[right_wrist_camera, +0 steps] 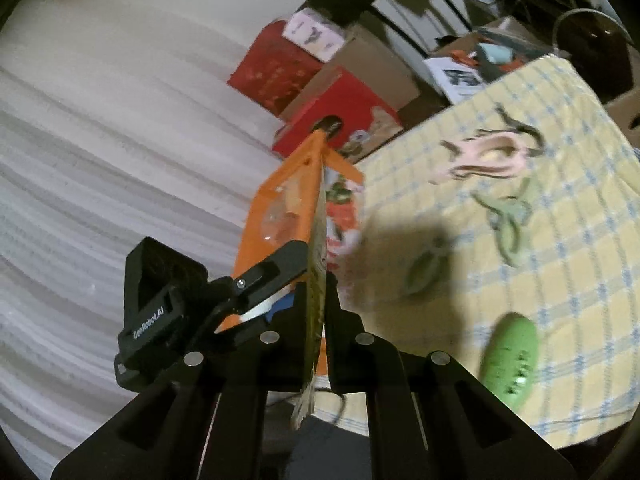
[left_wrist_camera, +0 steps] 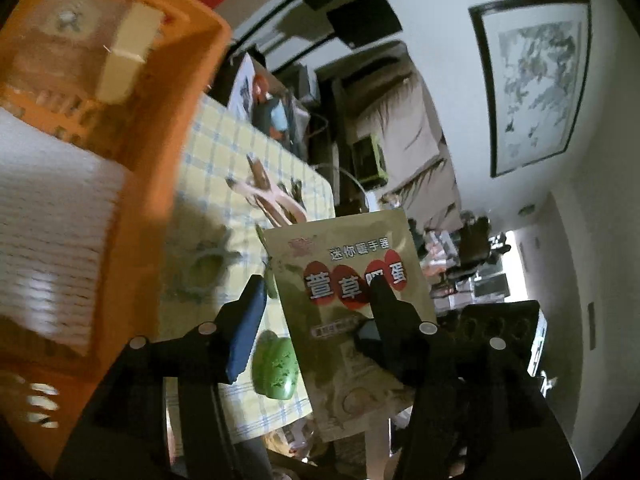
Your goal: Organize objects
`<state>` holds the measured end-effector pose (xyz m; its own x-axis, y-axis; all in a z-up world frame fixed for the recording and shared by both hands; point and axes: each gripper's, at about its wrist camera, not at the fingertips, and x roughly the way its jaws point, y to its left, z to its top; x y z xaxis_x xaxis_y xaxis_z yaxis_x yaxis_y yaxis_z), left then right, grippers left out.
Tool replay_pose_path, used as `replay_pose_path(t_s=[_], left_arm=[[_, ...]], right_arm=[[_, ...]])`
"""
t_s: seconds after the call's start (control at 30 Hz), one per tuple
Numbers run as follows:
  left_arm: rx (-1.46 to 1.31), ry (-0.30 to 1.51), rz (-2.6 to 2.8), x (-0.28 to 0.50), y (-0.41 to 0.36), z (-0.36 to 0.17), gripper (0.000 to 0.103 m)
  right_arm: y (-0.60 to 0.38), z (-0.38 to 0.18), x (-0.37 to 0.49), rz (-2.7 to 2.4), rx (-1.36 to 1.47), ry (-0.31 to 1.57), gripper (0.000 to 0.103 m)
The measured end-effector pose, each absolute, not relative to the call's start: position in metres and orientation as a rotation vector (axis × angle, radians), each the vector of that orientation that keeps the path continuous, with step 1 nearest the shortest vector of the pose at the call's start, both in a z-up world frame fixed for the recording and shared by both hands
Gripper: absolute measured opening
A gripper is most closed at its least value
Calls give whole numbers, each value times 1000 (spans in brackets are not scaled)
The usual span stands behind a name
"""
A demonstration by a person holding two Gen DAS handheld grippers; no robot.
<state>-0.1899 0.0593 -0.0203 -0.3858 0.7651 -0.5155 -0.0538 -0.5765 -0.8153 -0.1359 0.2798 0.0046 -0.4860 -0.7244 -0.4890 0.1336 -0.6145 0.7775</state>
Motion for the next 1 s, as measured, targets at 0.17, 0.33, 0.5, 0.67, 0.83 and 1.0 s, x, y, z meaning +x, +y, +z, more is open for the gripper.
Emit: replay_pose_path(t_s=[0.17,0.33,0.5,0.67,0.83,1.0], left_arm=[[-1279,-1042,2060,-194,14,-13,49],[-1301,-1019,2136,-196,-21,-8,49],[-1362,-939,2248,-196,-51,-7,49],[-1391,-897,2325,-190,-79,-8,49],[-1403,-863,2380,-183,-109,-7,49],[-1421,-821,2422,-181,-124,-5,49]], right_arm=[[234,5,-151,-2075,1170,-888,7],[188,3,-166,-2047,1191,-867,7],[154,-5,-177,-2052,1238,-854,6],[122,-18,-184,-2057,1290,-831,6],[93,-32,-191,-2046,1333,-826,6],[73,-44,-199,-2049,1359,-863,6]])
